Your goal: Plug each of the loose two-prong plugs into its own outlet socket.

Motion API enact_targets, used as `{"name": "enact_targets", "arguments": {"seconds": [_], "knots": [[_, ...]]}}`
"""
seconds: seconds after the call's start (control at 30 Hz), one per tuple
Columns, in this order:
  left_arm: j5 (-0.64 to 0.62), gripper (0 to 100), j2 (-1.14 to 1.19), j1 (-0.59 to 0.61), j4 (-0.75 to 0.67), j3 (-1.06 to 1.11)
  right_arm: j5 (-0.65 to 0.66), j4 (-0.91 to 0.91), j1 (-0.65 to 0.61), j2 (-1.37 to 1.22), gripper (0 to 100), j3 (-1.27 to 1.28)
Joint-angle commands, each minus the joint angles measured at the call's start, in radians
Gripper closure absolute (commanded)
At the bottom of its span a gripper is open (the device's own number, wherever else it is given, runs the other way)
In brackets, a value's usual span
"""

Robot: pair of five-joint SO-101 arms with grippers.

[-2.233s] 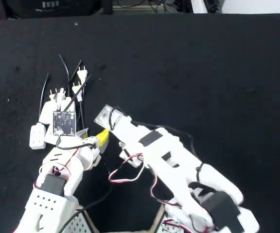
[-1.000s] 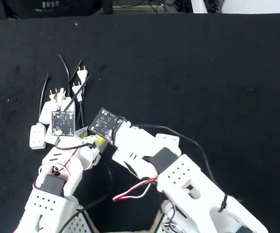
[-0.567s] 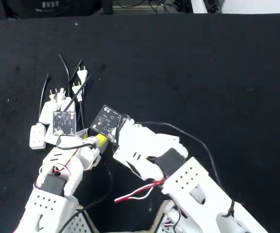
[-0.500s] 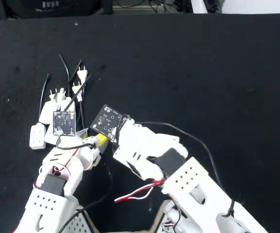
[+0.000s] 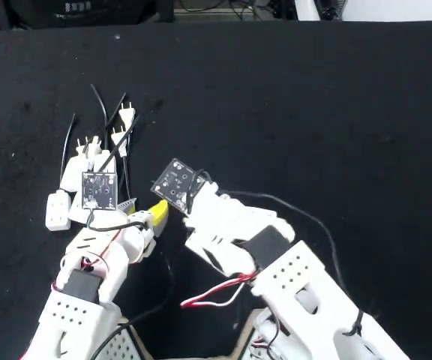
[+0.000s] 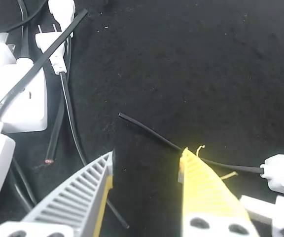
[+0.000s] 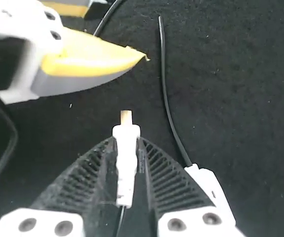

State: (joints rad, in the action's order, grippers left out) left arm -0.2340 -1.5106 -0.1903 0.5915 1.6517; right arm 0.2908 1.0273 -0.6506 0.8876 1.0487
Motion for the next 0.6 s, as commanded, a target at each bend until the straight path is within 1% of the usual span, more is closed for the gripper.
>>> {"name": "enact_targets", "arguments": {"seconds": [0.0,0.13,0.2,0.43,0.57], "knots": [[0.002,78,-0.011,-0.005,0.003,-0.018,-0.011,-0.044,-0.055,-0.038,98.8,-0.033],[0.002,78,-0.011,-0.005,0.003,-0.016,-0.012,-0.163,-0.061,-0.117,98.8,-0.041],[0.002,78,-0.011,-0.005,0.003,-0.016,-0.012,-0.187,-0.063,-0.159,98.8,-0.054],[0.002,78,-0.011,-0.007,0.003,-0.015,-0.012,-0.130,-0.075,-0.196,98.8,-0.203],[0.002,78,-0.011,-0.007,0.003,-0.015,-0.012,-0.118,-0.078,-0.200,98.8,-0.223]]}}
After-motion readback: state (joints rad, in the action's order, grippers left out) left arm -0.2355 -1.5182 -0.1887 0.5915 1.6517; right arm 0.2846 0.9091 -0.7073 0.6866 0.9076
